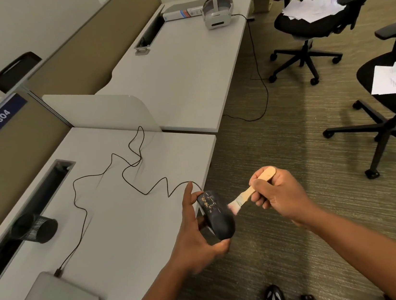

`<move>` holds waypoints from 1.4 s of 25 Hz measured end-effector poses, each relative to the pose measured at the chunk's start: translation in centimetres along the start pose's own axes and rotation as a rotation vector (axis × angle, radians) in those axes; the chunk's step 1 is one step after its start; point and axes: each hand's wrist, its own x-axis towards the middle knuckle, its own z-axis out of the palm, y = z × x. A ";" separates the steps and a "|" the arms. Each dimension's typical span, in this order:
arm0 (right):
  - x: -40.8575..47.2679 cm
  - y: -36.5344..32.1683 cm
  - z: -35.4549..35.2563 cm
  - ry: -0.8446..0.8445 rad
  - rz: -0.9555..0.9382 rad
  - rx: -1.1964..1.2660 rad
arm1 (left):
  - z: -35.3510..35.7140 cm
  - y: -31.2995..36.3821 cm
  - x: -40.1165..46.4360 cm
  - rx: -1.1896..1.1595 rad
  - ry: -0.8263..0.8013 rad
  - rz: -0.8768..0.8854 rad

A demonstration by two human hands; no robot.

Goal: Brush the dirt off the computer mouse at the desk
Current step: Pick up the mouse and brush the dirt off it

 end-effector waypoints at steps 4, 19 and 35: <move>-0.3 0.0 0.1 -0.007 -0.057 0.160 | 0.1 0.0 -0.1 -0.010 -0.011 -0.007; -0.1 1.2 -0.4 -0.039 0.038 0.169 | 0.5 0.3 -0.8 -0.008 0.028 0.018; -1.3 -0.4 2.5 -0.067 -0.516 -0.346 | 0.7 0.8 -0.8 0.054 -0.035 -0.007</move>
